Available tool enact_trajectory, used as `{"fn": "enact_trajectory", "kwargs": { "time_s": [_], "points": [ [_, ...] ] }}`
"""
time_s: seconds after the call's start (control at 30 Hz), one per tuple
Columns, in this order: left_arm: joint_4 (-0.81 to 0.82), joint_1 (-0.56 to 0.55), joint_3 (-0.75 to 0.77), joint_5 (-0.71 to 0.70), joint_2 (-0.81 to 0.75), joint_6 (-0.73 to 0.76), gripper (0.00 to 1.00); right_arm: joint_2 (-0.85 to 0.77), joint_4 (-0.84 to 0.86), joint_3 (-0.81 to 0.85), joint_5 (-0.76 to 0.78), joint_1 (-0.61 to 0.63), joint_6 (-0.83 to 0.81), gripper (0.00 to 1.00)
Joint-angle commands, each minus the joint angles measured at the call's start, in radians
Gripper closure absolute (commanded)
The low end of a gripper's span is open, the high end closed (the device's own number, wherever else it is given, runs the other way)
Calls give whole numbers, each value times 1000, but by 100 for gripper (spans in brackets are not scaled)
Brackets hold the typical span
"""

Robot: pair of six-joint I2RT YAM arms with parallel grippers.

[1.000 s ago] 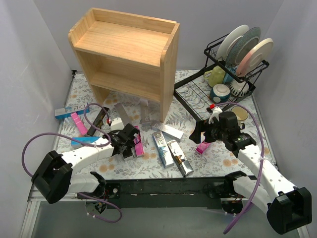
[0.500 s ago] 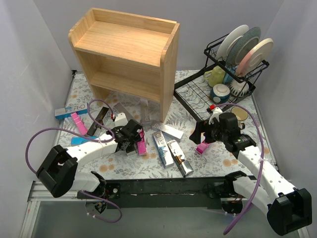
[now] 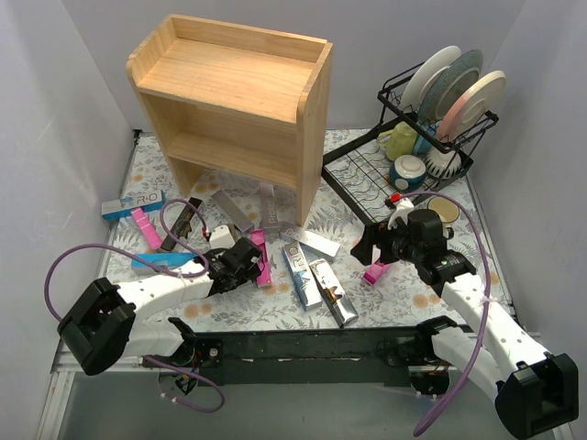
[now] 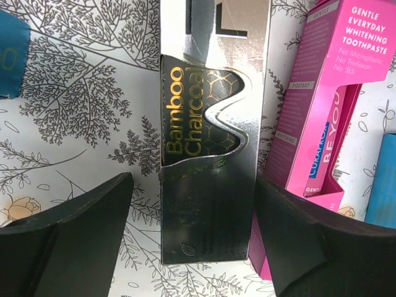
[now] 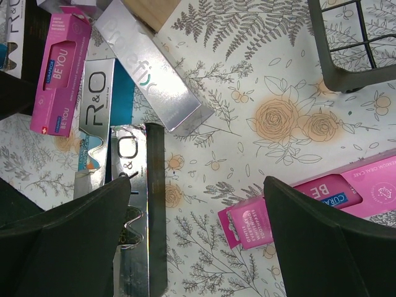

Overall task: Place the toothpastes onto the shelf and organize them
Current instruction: Pick up the toothpaste from the center of the board.

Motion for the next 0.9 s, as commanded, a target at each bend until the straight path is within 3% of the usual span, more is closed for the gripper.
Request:
{"fn": "enact_trajectory", "kwargs": {
  "time_s": [0.0,0.37,0.6,0.87],
  "points": [
    [-3,-14,-43,6,-27,-61,26,-13,59,-21,0,4,6,4],
    [-25,-15,-34,-3,-80,-58,54,-64,52,-28,12,3,9,4],
    [-187,-15,98,-23,-172,-50,54,-81,32,-18,32,4,10,5],
    [-348,-12,325,-117,-312,117,56,-85,1,0,59,3,-6,5]
  ]
}}
